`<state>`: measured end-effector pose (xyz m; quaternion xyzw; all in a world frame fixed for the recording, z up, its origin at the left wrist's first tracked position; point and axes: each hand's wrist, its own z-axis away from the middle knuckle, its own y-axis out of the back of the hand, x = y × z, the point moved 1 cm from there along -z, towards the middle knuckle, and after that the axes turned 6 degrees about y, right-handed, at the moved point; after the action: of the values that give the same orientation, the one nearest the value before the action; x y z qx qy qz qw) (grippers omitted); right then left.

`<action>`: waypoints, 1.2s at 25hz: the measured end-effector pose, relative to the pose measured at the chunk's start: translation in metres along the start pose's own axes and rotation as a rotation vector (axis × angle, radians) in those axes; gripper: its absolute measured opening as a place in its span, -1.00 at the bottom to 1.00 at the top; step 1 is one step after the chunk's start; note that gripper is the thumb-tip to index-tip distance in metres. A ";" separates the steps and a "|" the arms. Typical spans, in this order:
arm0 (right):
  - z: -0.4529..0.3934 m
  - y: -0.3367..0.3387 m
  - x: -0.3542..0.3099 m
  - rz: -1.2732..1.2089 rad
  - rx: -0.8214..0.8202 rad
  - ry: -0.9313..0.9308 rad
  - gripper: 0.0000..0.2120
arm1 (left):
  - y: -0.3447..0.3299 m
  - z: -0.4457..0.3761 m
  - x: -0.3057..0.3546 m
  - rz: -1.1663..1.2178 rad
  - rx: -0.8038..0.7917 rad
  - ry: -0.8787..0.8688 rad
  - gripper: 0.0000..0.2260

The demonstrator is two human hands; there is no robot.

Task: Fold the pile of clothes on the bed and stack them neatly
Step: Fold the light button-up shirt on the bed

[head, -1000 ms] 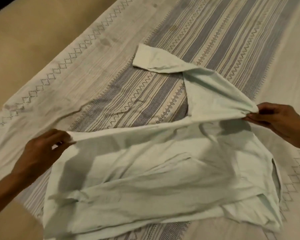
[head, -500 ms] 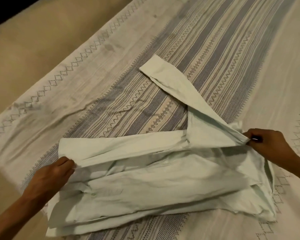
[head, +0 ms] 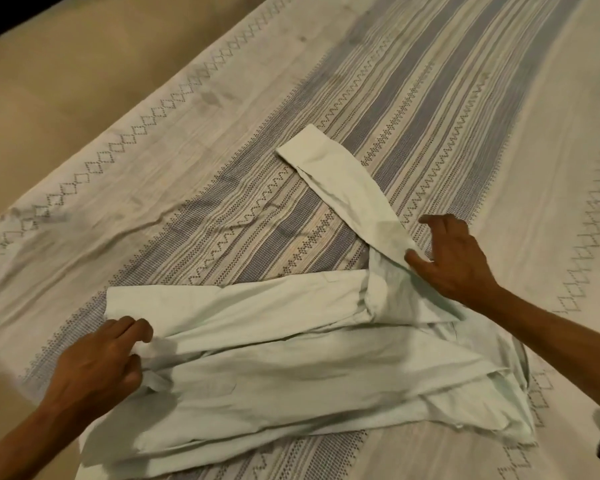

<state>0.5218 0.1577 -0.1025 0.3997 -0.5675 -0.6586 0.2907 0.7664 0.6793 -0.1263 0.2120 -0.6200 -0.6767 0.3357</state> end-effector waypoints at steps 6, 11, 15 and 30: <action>-0.078 -0.044 -0.048 0.173 -0.371 0.042 -0.24 | -0.017 -0.049 -0.029 0.166 -0.027 0.336 -0.63; -0.087 -0.064 -0.052 0.466 -0.208 0.141 -0.64 | -0.024 -0.079 -0.067 0.022 -0.114 0.145 -0.76; -0.105 -0.062 -0.059 0.382 -0.167 0.152 -0.73 | -0.022 -0.086 -0.082 0.217 -0.126 0.331 -0.74; -0.110 0.018 0.011 -0.812 0.202 -0.629 -0.68 | -0.048 0.006 0.073 0.058 -0.203 -0.389 -0.58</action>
<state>0.6095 0.0886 -0.0908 0.3964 -0.4876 -0.7483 -0.2125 0.7029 0.6318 -0.1628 0.0247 -0.6075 -0.7539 0.2490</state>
